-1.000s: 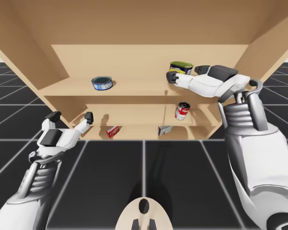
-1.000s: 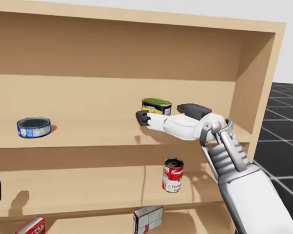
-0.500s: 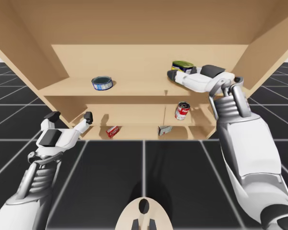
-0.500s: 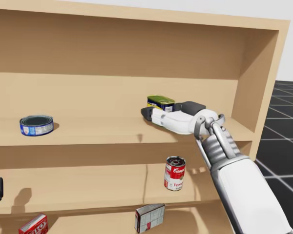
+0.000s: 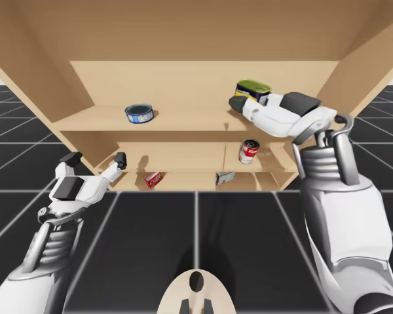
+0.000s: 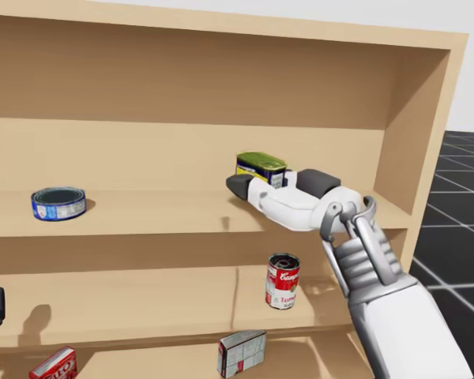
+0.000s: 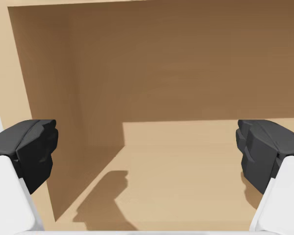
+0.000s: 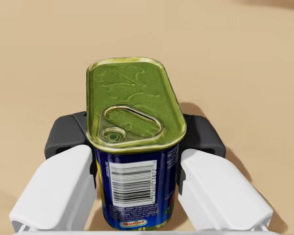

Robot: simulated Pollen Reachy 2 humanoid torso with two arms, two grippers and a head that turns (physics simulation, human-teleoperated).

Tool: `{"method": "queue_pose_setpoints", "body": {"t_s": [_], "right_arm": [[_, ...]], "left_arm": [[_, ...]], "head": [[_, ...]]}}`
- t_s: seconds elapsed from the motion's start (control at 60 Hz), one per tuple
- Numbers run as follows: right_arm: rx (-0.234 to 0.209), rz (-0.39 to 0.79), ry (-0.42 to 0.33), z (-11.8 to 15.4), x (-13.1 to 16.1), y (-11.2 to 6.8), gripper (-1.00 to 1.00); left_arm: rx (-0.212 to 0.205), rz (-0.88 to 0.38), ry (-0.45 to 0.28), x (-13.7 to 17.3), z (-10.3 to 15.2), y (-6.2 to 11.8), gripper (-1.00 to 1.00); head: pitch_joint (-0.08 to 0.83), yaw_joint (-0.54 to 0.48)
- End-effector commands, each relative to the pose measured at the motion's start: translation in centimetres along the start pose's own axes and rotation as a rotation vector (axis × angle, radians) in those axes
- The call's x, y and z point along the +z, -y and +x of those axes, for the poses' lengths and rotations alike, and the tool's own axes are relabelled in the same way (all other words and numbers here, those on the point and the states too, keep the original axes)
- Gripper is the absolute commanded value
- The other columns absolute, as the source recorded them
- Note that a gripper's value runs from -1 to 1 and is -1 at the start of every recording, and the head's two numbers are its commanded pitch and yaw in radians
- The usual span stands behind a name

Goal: Look through the shelves, find the meat can, and take it.

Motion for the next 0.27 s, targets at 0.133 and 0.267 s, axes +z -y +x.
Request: {"method": "queue_pose_setpoints", "body": {"t_s": [0.133, 0.267], "right_arm": [[0.059, -0.064, 0.111, 3.2, 5.5, -1.7, 1.00], [0.062, -0.048, 0.140, 2.5, 9.4, -3.0, 1.00]], "left_arm": [[-0.002, -0.002, -0.002, 0.1, 0.0, 0.1, -1.00], [-0.001, -0.002, -0.002, 0.1, 0.0, 0.2, -1.00]], "head": [[0.173, -0.18], [0.173, -0.18]]}}
